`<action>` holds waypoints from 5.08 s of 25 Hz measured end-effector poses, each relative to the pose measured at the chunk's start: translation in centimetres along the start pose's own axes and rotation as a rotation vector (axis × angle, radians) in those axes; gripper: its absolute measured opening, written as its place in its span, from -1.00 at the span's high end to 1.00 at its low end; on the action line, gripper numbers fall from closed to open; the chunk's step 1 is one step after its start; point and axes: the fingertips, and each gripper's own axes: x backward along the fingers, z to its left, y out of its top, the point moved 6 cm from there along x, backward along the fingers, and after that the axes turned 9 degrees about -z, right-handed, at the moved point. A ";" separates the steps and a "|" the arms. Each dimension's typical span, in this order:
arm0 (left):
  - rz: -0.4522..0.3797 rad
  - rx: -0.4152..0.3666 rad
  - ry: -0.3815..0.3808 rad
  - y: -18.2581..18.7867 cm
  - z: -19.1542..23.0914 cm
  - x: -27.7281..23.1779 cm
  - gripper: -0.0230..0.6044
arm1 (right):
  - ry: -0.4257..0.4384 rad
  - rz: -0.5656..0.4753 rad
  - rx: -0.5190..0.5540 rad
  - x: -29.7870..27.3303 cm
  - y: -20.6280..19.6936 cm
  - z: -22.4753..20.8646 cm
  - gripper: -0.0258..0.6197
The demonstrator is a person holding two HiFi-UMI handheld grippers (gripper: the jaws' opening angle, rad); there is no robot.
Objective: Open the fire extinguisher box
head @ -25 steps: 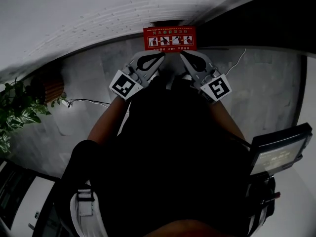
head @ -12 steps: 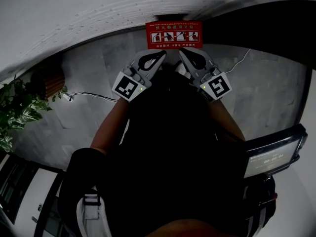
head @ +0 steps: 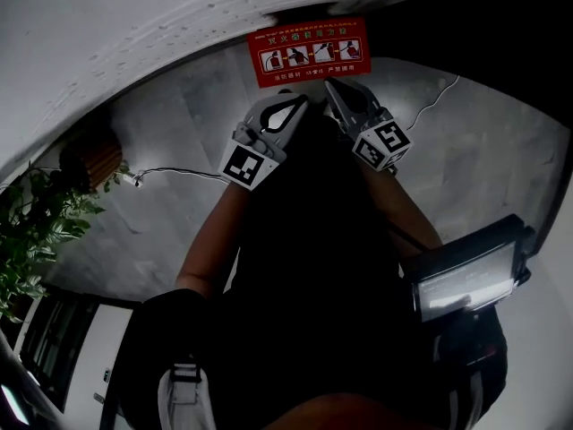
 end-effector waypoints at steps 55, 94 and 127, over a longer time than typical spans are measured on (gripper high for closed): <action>0.136 0.156 0.061 -16.6 0.5 -3.3 0.92 | -0.167 -0.060 -0.664 1.4 -18.3 -14.0 0.61; 0.058 0.127 0.180 -12.0 5.8 -0.6 0.92 | 0.005 -0.264 -0.458 -10.9 -3.8 -17.1 0.91; -0.089 -0.090 0.009 10.8 -5.0 1.8 0.92 | 0.454 -0.001 0.370 2.6 13.0 10.7 0.91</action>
